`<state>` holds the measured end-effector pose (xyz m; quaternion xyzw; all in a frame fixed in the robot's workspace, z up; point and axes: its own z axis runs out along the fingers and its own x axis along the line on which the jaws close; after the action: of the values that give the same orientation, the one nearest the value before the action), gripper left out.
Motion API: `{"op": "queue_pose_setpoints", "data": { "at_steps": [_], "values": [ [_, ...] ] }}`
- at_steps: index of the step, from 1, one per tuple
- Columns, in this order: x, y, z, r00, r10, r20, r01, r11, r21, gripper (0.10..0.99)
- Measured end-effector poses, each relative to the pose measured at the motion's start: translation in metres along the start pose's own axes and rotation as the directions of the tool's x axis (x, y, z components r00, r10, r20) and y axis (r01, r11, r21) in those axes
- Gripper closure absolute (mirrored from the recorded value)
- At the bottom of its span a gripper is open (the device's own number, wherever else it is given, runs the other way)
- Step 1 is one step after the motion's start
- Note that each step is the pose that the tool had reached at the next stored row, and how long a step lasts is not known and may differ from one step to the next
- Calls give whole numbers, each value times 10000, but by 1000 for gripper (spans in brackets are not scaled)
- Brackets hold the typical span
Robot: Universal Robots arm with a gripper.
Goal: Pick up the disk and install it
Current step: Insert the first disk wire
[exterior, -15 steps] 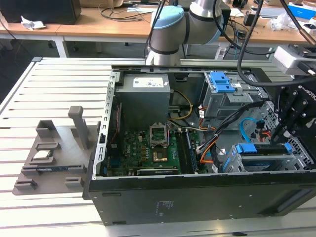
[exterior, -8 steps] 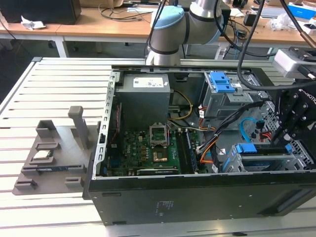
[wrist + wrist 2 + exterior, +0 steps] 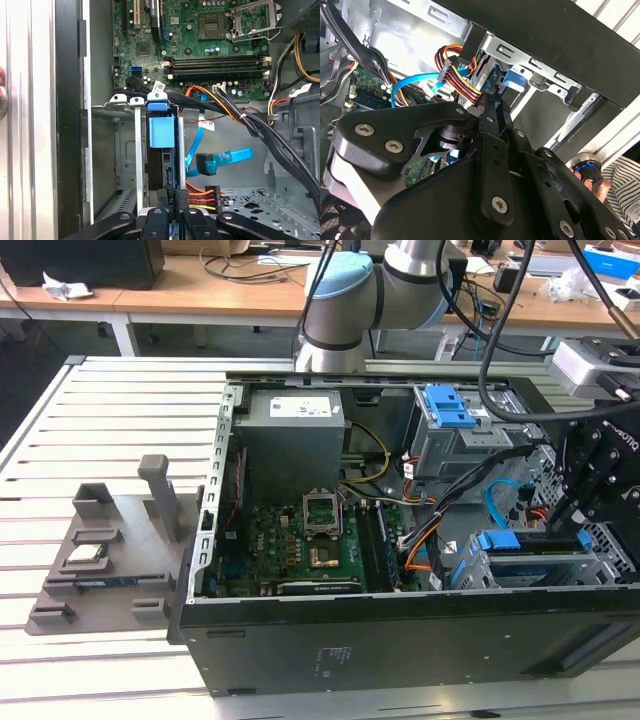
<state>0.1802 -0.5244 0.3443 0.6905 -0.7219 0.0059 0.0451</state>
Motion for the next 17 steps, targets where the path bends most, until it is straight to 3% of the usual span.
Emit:
{"op": "queue_pose_setpoints", "data": {
  "at_steps": [17],
  "values": [
    [-7, -44, 44, 10000, 0, 0, 0, 10000, 0, 914]
  ]
}}
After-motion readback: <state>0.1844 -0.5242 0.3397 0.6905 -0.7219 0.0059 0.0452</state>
